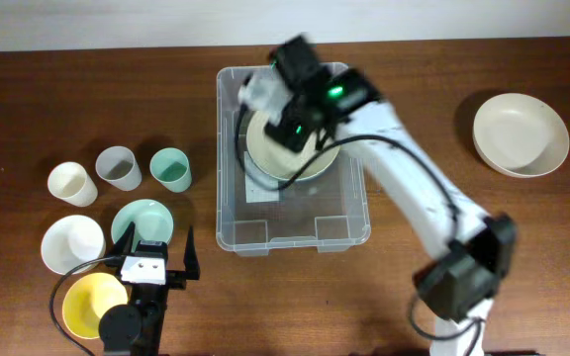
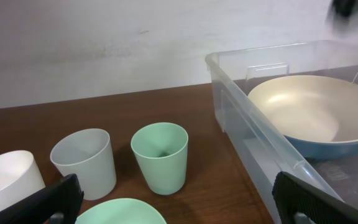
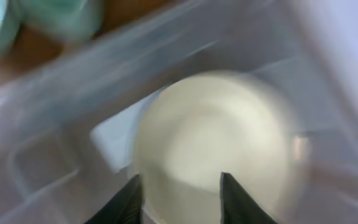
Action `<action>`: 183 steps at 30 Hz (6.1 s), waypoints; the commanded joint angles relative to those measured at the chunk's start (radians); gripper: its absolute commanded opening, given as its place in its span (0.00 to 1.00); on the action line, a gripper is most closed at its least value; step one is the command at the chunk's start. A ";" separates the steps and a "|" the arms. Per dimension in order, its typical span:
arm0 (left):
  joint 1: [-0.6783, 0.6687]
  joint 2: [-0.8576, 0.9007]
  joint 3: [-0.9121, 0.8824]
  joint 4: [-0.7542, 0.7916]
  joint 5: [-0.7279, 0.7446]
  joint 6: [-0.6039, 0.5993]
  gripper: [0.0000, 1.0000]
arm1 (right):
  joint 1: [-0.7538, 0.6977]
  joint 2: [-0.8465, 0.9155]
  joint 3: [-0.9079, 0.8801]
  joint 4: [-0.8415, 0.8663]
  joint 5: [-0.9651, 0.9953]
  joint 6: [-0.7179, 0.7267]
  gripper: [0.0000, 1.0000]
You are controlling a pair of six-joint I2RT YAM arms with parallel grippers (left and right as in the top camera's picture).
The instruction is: Pack container
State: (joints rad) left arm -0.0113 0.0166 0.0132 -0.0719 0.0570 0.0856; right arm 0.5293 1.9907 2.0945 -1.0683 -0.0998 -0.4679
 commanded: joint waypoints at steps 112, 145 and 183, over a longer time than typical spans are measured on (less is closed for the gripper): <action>-0.001 -0.003 -0.004 -0.004 0.018 0.005 1.00 | 0.064 0.137 -0.051 -0.158 -0.045 -0.341 0.27; -0.001 -0.003 -0.004 -0.004 0.000 0.005 1.00 | -0.431 -0.096 0.114 -0.146 -0.171 0.299 0.04; -0.001 -0.003 -0.004 -0.004 0.000 0.005 1.00 | -0.230 0.384 0.114 0.112 -0.018 0.322 0.04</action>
State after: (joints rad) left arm -0.0113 0.0166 0.0132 -0.0719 0.0563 0.0856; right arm 0.3027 2.3600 2.2040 -0.9596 -0.1307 -0.1562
